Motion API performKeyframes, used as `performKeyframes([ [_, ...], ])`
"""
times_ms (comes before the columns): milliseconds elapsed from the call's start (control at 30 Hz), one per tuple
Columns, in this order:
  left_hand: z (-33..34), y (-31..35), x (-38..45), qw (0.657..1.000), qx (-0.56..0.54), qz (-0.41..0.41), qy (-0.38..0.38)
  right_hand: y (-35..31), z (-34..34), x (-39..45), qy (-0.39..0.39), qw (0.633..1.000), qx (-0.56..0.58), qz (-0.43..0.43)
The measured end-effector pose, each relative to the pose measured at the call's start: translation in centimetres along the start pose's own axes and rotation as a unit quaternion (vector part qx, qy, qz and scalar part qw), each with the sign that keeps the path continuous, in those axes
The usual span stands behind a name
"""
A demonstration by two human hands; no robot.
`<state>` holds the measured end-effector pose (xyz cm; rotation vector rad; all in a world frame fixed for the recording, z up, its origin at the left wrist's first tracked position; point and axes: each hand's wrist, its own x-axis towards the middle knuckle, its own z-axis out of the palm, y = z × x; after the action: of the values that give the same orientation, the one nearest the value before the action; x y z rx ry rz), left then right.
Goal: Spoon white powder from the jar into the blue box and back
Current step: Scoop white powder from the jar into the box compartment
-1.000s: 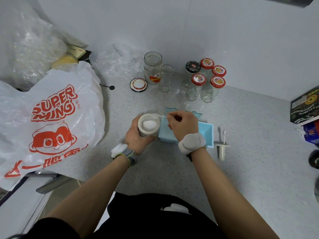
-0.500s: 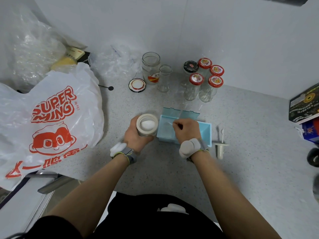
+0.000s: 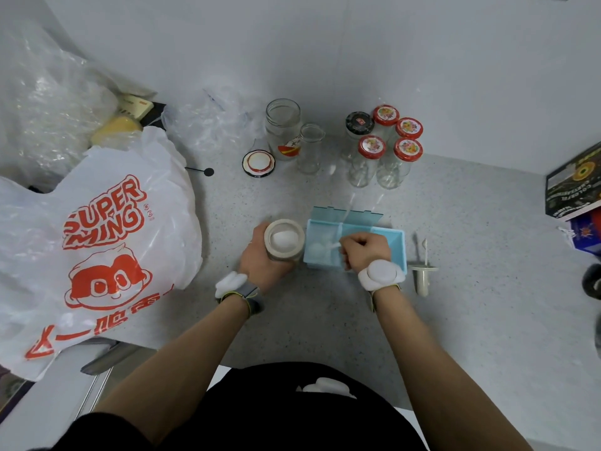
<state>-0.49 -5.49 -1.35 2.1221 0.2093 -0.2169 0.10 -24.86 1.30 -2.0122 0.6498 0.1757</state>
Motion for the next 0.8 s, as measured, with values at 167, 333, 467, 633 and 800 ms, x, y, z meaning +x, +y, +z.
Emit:
performKeyframes([
  [167,-0.2,0.1,-0.1,1.0,-0.006,0.019,-0.01,-0.1,0.1,-0.7,0.031,0.998,0.059,0.007],
  [333,-0.5,0.0,-0.3,0.999,-0.016,0.031,-0.014,-0.5,0.1,-1.2,0.044,0.99,0.128,0.028],
  [467,-0.5,-0.2,-0.4,0.999,-0.024,0.041,-0.006,-0.6,-0.3,-1.6,0.049,0.984,0.165,0.036],
  [633,-0.6,-0.5,-0.5,0.998,-0.033,0.048,-0.008,-1.4,-0.8,-2.2,0.055,0.979,0.196,0.029],
  [800,-0.6,-0.9,-0.2,0.998,-0.029,0.053,-0.021,-2.6,-0.9,-2.6,0.056,0.976,0.211,0.012],
])
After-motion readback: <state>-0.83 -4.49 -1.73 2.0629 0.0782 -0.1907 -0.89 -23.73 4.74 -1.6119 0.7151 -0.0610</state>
